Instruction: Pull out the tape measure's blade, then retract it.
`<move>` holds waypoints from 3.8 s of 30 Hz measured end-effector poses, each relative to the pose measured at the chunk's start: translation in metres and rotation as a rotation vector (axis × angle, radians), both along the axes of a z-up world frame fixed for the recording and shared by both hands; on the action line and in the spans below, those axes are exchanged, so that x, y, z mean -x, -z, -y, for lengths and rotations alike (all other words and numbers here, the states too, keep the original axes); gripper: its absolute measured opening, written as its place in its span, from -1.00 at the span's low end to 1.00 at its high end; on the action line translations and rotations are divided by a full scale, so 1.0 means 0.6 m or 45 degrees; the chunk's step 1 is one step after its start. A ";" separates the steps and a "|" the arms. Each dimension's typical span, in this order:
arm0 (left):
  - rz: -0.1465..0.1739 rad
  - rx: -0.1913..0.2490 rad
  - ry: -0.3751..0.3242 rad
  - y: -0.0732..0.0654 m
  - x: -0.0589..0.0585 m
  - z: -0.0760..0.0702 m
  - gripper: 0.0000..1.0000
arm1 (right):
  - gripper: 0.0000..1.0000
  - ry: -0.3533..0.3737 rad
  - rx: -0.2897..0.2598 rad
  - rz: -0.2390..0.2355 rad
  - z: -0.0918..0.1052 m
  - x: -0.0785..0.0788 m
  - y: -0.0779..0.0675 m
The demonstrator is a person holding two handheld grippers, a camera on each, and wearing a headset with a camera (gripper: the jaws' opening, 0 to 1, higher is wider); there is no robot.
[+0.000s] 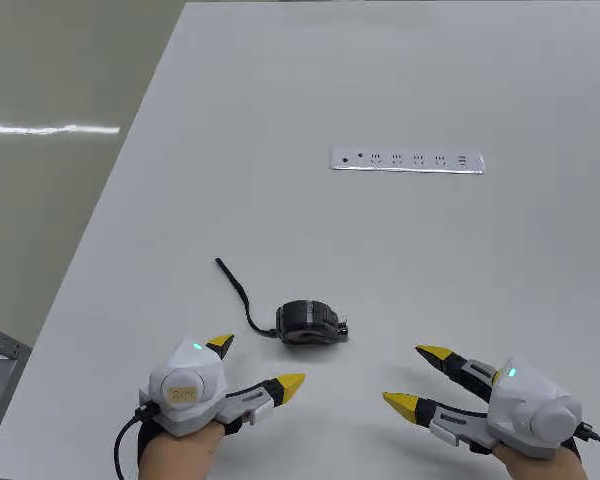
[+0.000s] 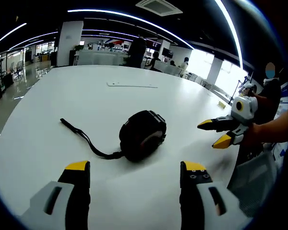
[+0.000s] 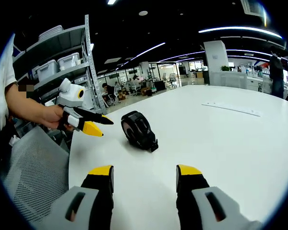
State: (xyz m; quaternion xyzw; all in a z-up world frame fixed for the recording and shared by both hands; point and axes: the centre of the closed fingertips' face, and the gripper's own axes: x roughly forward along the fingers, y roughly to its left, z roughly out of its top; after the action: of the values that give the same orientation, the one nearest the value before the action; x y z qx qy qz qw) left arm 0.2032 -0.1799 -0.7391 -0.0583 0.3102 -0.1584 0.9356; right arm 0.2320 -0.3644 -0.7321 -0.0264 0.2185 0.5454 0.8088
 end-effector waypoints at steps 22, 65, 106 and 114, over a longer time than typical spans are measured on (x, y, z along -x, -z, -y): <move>-0.002 0.013 -0.016 -0.011 0.049 -0.041 0.52 | 0.14 0.081 -0.006 0.023 0.050 0.022 -0.025; 0.013 0.005 -0.036 -0.004 0.131 -0.082 0.63 | 0.30 0.187 0.022 0.036 0.132 0.063 -0.030; 0.066 0.056 -0.102 -0.013 0.150 -0.092 0.64 | 0.37 0.258 0.000 0.030 0.154 0.082 -0.023; 0.064 0.048 -0.100 -0.015 0.150 -0.096 0.63 | 0.37 0.261 0.000 0.028 0.155 0.082 -0.021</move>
State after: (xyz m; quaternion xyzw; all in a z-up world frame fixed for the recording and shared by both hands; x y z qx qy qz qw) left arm 0.1131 -0.1221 -0.7303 -0.0840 0.2812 -0.1286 0.9473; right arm 0.1829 -0.4576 -0.7195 -0.0099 0.2113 0.4594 0.8627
